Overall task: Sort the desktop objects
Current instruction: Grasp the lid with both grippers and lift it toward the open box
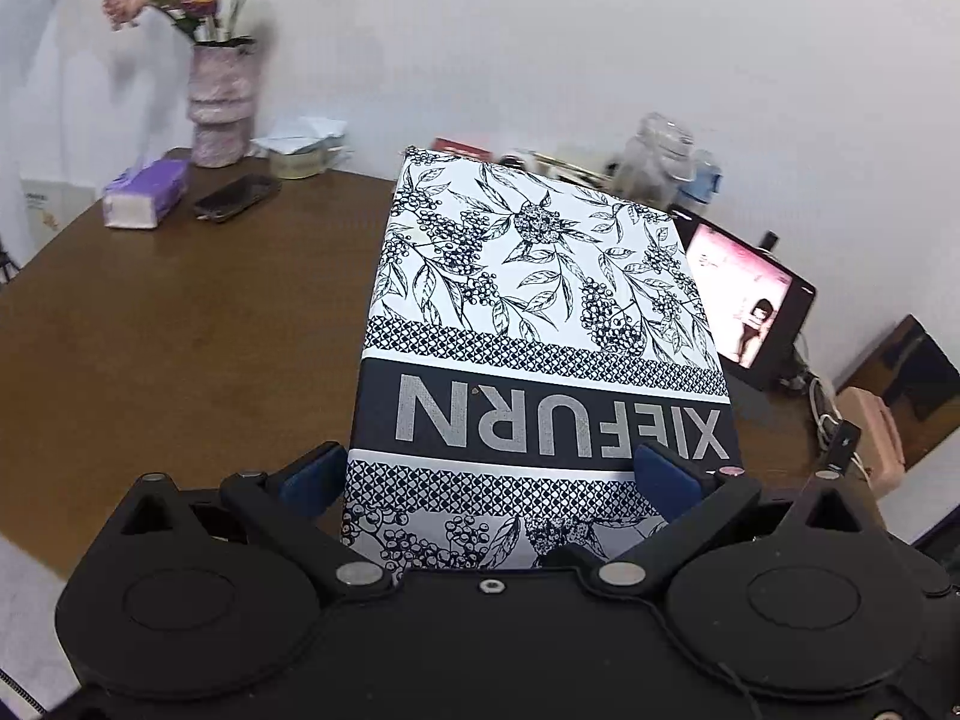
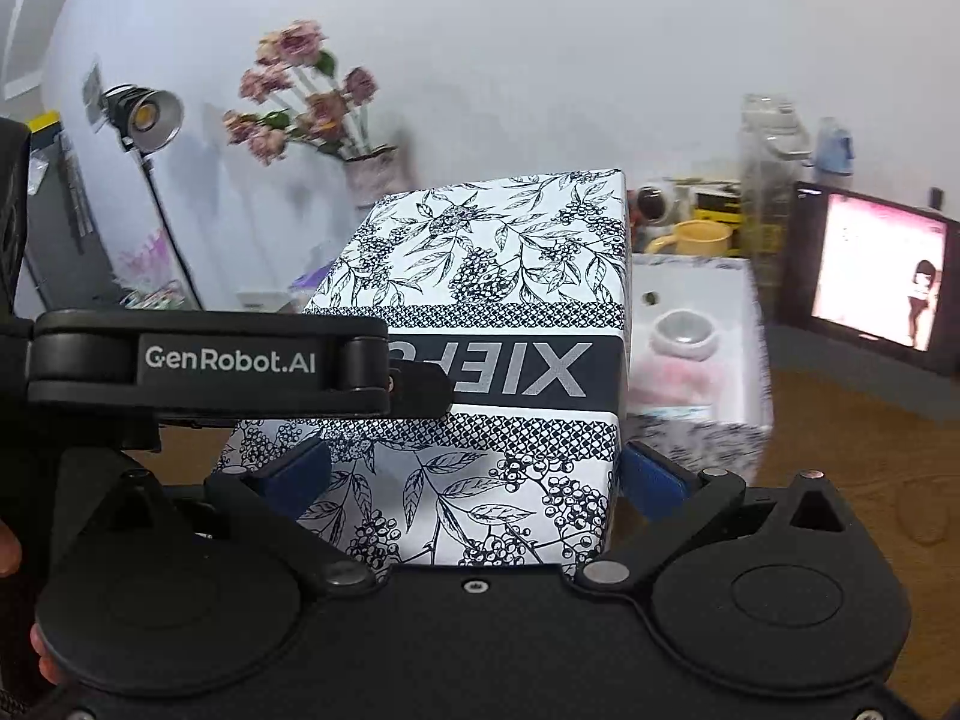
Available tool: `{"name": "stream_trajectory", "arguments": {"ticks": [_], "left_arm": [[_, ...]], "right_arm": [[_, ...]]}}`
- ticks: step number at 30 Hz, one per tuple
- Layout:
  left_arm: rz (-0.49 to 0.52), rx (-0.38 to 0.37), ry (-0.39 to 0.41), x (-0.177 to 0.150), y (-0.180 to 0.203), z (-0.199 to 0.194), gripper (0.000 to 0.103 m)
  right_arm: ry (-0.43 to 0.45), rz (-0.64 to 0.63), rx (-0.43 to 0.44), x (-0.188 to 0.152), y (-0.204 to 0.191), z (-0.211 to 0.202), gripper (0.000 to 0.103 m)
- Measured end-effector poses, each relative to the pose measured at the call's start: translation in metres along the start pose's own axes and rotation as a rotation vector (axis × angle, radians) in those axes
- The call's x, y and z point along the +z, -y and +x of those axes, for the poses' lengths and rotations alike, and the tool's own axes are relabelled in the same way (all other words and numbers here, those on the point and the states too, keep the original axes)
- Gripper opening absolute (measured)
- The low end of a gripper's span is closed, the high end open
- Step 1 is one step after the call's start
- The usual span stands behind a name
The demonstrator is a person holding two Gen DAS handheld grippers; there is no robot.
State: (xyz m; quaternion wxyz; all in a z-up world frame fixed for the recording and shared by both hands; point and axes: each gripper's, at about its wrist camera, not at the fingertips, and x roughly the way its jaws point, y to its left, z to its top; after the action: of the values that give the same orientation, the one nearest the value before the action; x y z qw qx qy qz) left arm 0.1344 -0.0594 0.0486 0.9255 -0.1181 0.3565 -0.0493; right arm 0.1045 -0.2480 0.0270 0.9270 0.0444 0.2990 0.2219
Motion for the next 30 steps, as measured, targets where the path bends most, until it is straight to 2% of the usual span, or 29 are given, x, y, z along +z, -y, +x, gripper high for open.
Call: {"name": "stream_trajectory", "arguments": {"ticks": [11,20,30], "left_arm": [[0.022,-0.068,-0.039,0.033,0.044,0.071,0.102],[0.033,-0.060,-0.083,0.067,0.055,0.134,0.102],[0.036,-0.029,-0.125,0.091,0.060,0.199,0.102]], "right_arm": [[0.001,0.039,-0.078,0.033,0.064,0.032,0.103],[-0.035,0.067,-0.078,0.059,0.111,0.089,0.103],[-0.088,0.104,-0.071,0.072,0.153,0.146,0.103]]}}
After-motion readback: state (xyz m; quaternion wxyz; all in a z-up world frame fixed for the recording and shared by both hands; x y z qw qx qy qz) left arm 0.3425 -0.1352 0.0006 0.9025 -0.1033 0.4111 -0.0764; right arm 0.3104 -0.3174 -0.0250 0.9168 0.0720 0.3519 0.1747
